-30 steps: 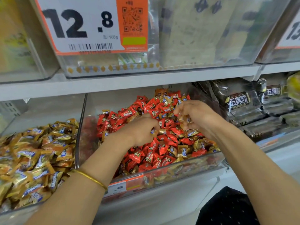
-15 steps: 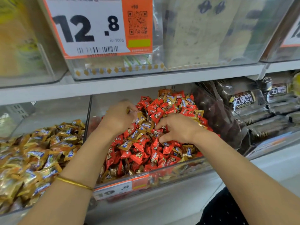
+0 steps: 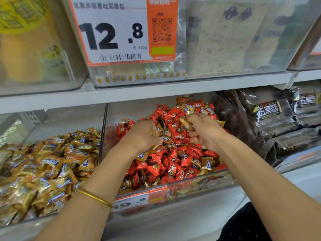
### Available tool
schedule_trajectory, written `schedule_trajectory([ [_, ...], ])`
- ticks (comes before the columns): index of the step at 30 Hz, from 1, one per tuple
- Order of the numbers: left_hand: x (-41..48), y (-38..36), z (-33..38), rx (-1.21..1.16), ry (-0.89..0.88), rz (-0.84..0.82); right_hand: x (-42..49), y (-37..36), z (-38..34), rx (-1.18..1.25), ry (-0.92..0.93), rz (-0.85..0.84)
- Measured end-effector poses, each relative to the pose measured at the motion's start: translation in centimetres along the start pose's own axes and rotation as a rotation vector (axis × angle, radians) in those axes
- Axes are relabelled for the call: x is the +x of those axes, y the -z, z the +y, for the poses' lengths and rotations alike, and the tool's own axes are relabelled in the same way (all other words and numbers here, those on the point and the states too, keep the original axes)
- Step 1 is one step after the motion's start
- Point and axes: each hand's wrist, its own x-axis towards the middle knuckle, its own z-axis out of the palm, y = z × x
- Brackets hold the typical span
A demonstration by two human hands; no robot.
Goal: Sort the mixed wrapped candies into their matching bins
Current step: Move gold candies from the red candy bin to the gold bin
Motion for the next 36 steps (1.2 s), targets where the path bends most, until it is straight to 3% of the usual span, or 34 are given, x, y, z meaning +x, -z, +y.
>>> schedule_trajectory([
  [3, 0.1, -0.5, -0.3, 0.247, -0.012, -0.041, 0.1, -0.9, -0.2, 0.107, -0.102, -0.037],
  [6, 0.1, -0.6, -0.4, 0.331, -0.044, -0.069, -0.2, -1.6, -0.4, 0.045, -0.003, -0.133],
  [11, 0.0, 0.0, -0.6, 0.221, -0.031, 0.081, 0.2, -3.1, 0.6, -0.625, 0.317, -0.165],
  [15, -0.2, 2.4, -1.1, 0.072, -0.023, 0.21, 0.8, -4.0, 0.7, -0.926, 0.467, -0.211],
  [19, -1.2, 3.2, -1.5, 0.11, -0.09, -0.002, 1.4, -5.2, 1.2, -1.113, 0.433, -0.224],
  [27, -2.0, 2.4, -1.6, 0.326, -0.039, -0.405, 1.7, -5.8, 1.0, -1.304, 0.444, -0.257],
  [30, -1.8, 1.9, -1.9, 0.371, -0.02, -0.41, 1.5, -5.0, 0.7, -1.172, 0.427, -0.282],
  [36, -1.8, 1.5, -2.4, 0.33, -0.045, -0.311, 0.2, -1.3, -0.1, -0.291, 0.094, -0.329],
])
